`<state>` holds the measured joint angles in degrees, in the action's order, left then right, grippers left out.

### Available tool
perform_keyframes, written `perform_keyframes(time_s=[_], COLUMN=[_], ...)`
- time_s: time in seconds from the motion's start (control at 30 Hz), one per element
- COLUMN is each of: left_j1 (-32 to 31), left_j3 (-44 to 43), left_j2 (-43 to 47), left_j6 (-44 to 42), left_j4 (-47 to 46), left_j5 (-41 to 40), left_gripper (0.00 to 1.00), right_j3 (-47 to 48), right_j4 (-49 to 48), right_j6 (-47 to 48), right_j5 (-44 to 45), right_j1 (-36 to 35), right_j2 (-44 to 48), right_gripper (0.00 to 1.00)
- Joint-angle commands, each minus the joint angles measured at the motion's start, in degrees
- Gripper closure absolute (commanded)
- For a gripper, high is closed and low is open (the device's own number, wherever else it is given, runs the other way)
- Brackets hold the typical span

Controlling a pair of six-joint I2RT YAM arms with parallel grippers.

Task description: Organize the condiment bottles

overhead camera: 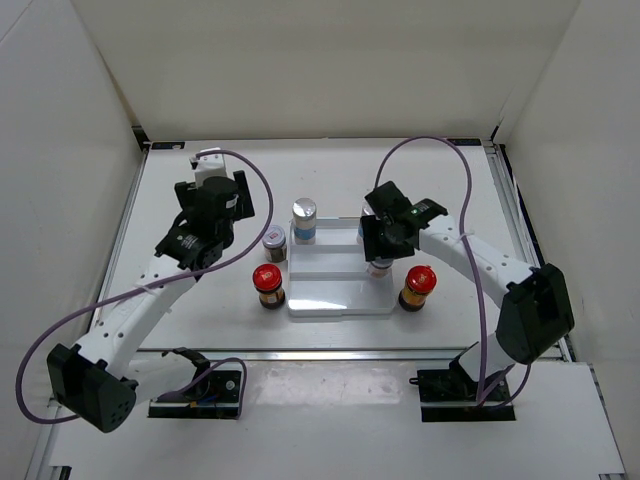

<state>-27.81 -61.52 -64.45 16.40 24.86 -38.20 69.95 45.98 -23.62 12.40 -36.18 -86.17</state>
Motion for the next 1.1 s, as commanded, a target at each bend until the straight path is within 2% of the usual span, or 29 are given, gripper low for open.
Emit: perform_keyframes(time_s=[0.0, 0.1, 0.5, 0.8, 1.07], left_j1=[0.2, 0.2, 0.2, 0.2, 0.2], left_j3=[0.3, -0.3, 0.3, 0.3, 0.3], left_j2=[0.1, -1.1, -3.4, -3.4, -3.4], left_j6=[0.8, -0.6, -0.5, -0.5, -1.0], left_j4=[0.4, 0.4, 0.4, 0.4, 0.4], left_j5=[0.1, 1.4, 0.2, 0.2, 0.8], left_gripper=[0.00, 0.00, 0.00, 0.00, 0.00], right_j3=[0.8, 1.3, 2.6, 0.9, -1.5], right_j4=[-6.1, -6.8, -8.9, -9.4, -11.0], right_j6=[-1.4, -2.3, -5.1, -6.7, -7.6], right_j5=[-0.2, 0.5, 6.0, 9.7, 15.1], right_j1=[-1.2, -1.2, -2.2, -2.8, -6.1], right_j2=[-1.4, -3.0, -6.2, -3.3, -0.1], right_gripper=[0.83, 0.87, 0.87, 0.89, 0.89])
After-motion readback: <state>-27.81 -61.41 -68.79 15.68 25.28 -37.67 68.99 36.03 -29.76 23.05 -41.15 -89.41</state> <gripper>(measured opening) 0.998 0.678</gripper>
